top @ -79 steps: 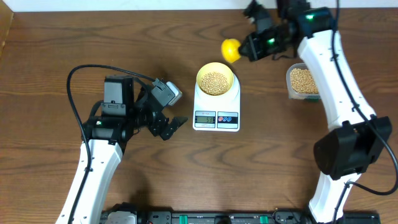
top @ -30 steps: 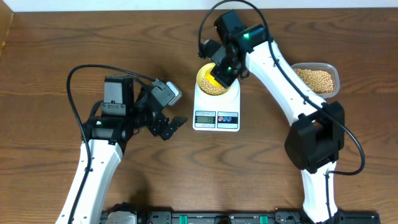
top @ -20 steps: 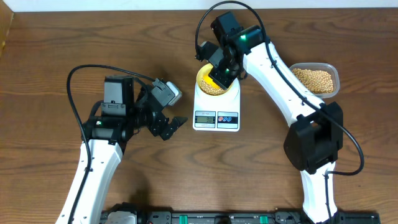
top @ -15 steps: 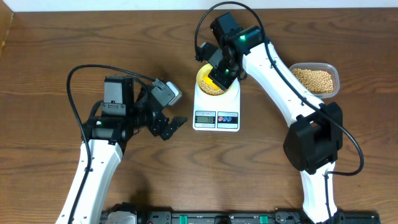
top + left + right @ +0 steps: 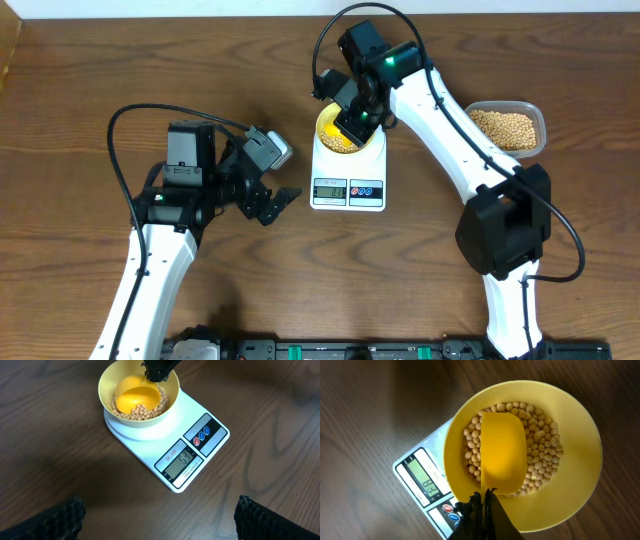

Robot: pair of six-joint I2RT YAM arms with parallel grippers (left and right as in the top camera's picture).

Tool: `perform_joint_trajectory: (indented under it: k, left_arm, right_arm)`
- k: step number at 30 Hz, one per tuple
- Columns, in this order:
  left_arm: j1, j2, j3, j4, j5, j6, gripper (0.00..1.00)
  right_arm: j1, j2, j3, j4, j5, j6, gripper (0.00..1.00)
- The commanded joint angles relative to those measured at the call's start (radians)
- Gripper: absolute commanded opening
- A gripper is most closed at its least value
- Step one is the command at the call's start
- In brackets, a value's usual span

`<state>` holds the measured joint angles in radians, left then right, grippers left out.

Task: Scoop item into bowl and weigh 50g on scale
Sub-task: 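Carry the scoop over the yellow bowl and tip beans in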

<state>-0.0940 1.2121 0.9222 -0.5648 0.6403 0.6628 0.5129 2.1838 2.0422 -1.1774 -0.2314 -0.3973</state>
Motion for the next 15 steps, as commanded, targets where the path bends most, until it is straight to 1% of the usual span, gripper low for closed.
perform_joint_trajectory:
  k: [1, 15]
  left_arm:
    - [0.005, 0.006, 0.01, 0.001, -0.006, 0.014, 0.98]
    - [0.005, 0.006, 0.01, 0.001, -0.006, 0.014, 0.97]
  right_arm:
    - [-0.015, 0.01, 0.003, 0.0, -0.059, 0.016, 0.01]
    - [-0.111, 0.01, 0.003, 0.004, -0.277, 0.061, 0.01]
